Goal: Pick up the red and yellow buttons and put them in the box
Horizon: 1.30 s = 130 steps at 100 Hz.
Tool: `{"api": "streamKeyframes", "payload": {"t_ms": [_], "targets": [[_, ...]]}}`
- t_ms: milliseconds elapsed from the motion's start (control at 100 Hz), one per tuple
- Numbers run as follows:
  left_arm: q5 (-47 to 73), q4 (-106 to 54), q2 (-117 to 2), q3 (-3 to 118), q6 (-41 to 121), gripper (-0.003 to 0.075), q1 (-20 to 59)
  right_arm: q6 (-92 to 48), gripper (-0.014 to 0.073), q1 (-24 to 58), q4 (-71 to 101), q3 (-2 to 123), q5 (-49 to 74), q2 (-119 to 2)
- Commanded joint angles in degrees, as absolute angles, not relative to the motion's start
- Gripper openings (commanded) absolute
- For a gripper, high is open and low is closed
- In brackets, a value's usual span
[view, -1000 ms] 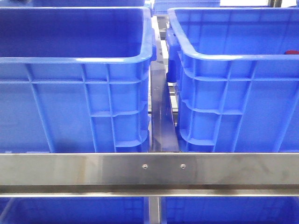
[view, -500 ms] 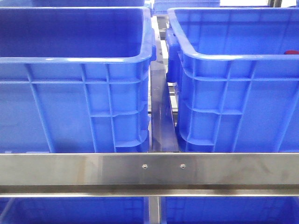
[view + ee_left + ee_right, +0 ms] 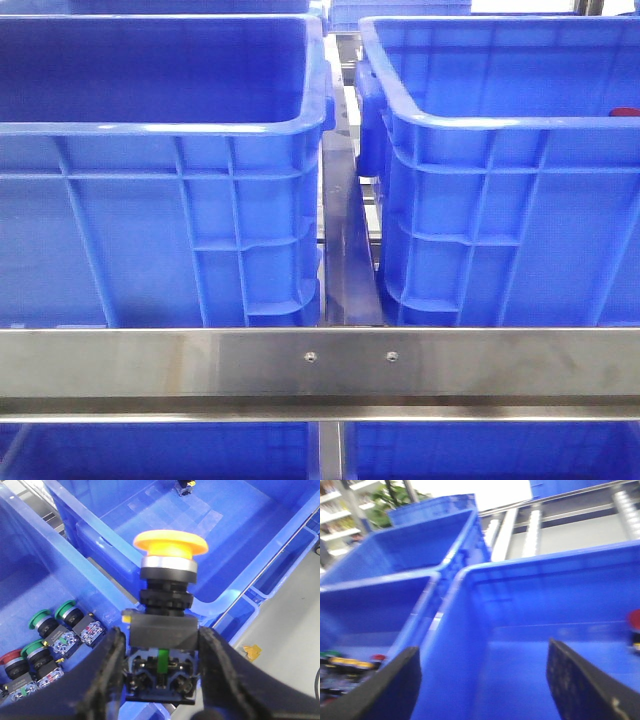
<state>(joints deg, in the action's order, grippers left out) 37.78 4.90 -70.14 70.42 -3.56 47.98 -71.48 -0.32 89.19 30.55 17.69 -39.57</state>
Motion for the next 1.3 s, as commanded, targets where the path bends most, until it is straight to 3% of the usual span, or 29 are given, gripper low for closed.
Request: {"api": "streamKeyframes", "payload": {"t_ms": [0, 260, 470, 810, 1290], "targets": [[34.1, 5.0, -68.5, 72.1, -3.7, -0.0019, 48.4, -71.9, 0.0573, -0.6, 94.7, 32.1, 24.0, -40.0], [34.1, 5.0, -68.5, 72.1, -3.7, -0.0019, 48.4, -70.3, 0.0573, -0.5, 109.0, 34.1, 49.7, -49.9], [34.1, 5.0, -68.5, 72.1, -3.7, -0.0019, 48.4, -65.7, 0.0573, -0.2, 109.4, 39.1, 61.3, -60.2], [34.1, 5.0, -68.5, 72.1, -3.7, -0.0019, 48.4, -64.8, 0.0573, 10.7, 109.4, 48.6, 58.3, -70.9], [34.2, 4.8, -68.5, 72.1, -3.7, -0.0019, 48.4, -63.6, 0.057, 14.8, 109.6, 57.8, 61.8, -79.8]]}}
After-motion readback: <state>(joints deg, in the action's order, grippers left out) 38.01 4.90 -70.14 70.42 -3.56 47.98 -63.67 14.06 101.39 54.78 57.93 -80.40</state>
